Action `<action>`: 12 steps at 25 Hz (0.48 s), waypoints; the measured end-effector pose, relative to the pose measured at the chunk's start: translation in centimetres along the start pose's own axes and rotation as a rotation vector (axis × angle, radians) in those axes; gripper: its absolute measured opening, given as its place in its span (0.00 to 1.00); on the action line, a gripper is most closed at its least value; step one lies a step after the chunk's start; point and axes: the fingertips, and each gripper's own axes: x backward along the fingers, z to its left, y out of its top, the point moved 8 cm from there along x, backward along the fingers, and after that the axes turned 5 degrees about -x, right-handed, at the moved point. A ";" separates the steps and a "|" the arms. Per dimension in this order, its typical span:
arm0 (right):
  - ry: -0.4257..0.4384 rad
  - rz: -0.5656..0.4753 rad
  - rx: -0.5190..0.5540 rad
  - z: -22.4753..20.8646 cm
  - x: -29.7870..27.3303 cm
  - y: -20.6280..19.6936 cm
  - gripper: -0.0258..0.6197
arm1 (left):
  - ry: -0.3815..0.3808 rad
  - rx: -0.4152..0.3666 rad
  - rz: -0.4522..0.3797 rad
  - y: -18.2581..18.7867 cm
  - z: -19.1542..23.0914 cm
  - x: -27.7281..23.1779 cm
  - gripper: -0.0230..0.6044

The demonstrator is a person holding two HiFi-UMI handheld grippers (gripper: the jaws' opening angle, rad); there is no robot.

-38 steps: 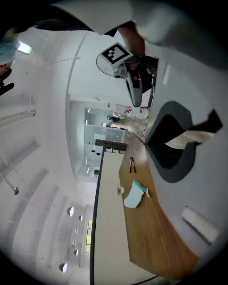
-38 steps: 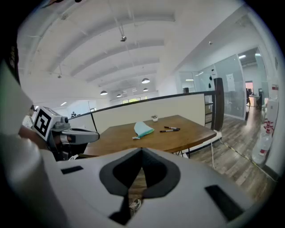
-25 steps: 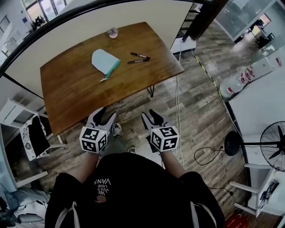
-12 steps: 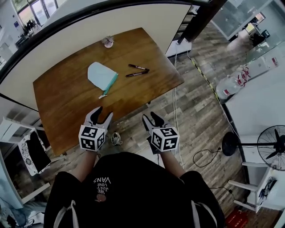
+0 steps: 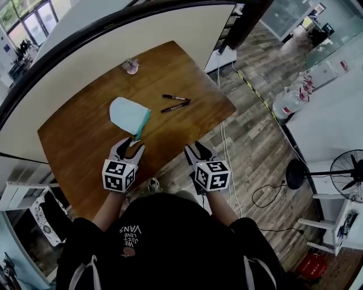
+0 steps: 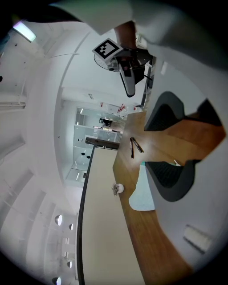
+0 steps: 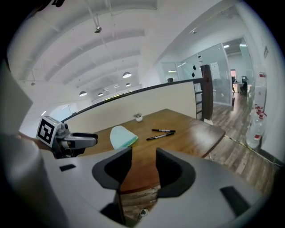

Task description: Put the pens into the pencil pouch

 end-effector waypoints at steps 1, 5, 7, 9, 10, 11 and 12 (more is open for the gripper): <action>-0.009 0.002 0.002 0.0 -0.4 0.1 0.25 | -0.011 -0.005 0.005 0.0 0.4 -0.5 0.35; -0.032 0.026 0.037 -1.0 -2.0 0.8 0.25 | -0.018 0.000 0.033 -0.2 1.8 -2.8 0.35; -0.030 0.053 0.074 -1.7 -2.6 0.9 0.25 | -0.015 0.016 0.044 -0.5 1.9 -3.8 0.35; -0.020 0.080 0.118 -2.5 -3.6 1.2 0.25 | -0.004 0.025 0.057 -0.8 2.1 -4.5 0.35; -0.013 0.093 0.143 -2.9 -4.1 1.3 0.25 | 0.003 0.029 0.063 -1.0 2.2 -4.9 0.35; -0.004 0.107 0.171 -3.3 -4.7 1.5 0.25 | 0.012 0.035 0.069 -1.1 2.4 -5.2 0.35; 0.006 0.122 0.202 -3.8 -5.4 1.7 0.25 | 0.024 0.044 0.075 -1.3 2.5 -5.6 0.35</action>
